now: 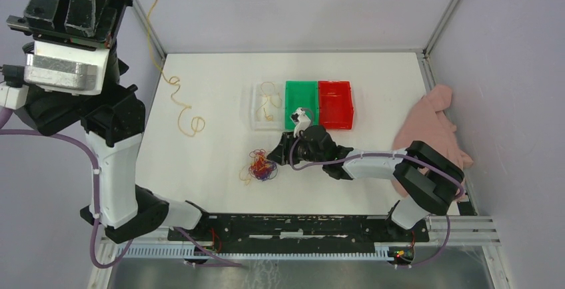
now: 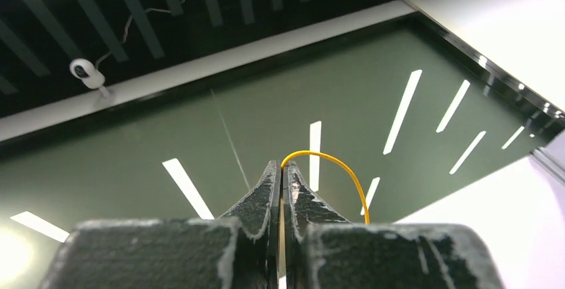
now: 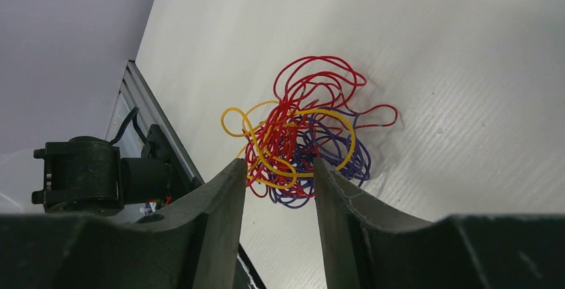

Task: Untangle the cables
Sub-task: Untie the cable.

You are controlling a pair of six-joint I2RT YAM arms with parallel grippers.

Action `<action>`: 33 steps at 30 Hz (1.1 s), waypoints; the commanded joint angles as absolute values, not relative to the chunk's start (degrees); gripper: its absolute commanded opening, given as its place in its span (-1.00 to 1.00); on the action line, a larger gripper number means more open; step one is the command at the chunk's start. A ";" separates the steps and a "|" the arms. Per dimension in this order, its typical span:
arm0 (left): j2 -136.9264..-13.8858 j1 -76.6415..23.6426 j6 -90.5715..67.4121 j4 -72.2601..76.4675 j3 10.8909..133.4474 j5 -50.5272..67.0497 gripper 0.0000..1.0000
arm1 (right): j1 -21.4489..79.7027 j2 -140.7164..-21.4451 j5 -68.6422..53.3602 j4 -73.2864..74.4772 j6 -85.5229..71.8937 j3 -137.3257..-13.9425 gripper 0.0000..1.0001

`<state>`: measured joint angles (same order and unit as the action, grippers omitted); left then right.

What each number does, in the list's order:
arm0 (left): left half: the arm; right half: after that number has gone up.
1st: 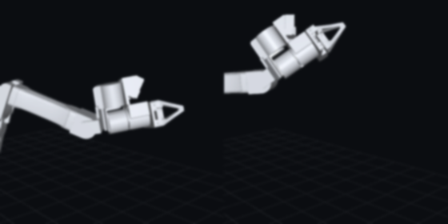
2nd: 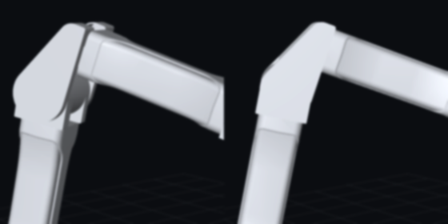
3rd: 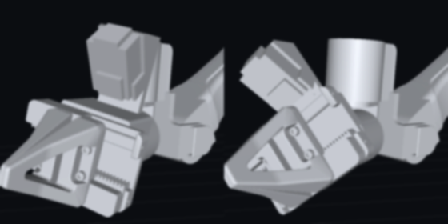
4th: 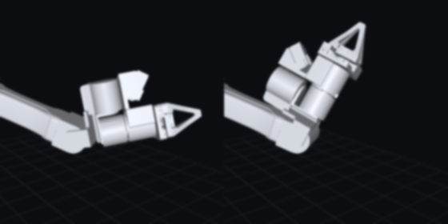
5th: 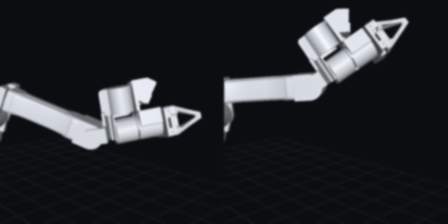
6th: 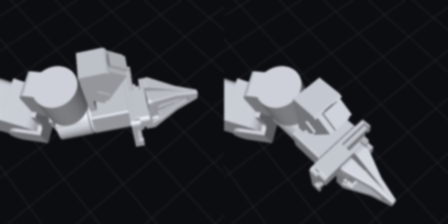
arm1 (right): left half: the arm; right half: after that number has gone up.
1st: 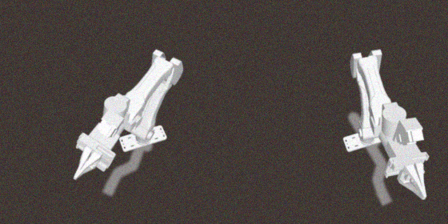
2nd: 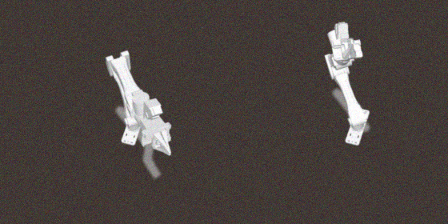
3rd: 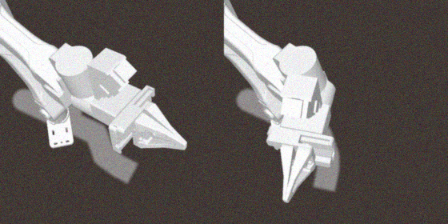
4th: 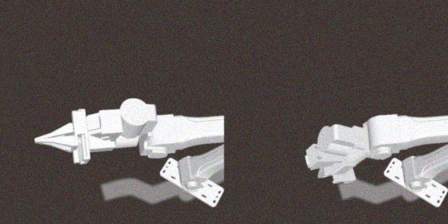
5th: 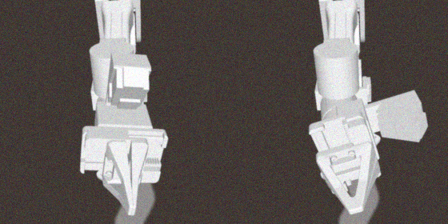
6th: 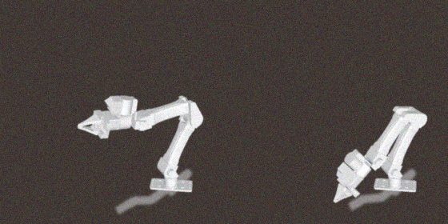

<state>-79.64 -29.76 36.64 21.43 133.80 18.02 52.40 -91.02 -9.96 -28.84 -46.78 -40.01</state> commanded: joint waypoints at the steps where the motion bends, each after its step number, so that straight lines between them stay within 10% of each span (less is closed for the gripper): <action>1: -80.08 -30.07 39.98 27.55 135.27 16.19 -0.94 | 52.69 -91.19 -8.79 -31.03 -47.35 -39.55 -0.03; 18: -68.30 -30.07 39.04 21.24 108.61 20.50 -0.94 | 52.65 -73.50 -5.73 -7.11 -36.51 -48.12 0.49; 33: -64.66 -30.15 33.36 17.15 93.55 19.25 -0.94 | 52.64 -74.58 -4.79 -8.12 -37.16 -58.43 0.47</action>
<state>-66.32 -29.78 35.62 17.17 95.11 19.92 52.40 -74.04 -5.32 -6.24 -37.08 -57.04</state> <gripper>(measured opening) 0.047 0.738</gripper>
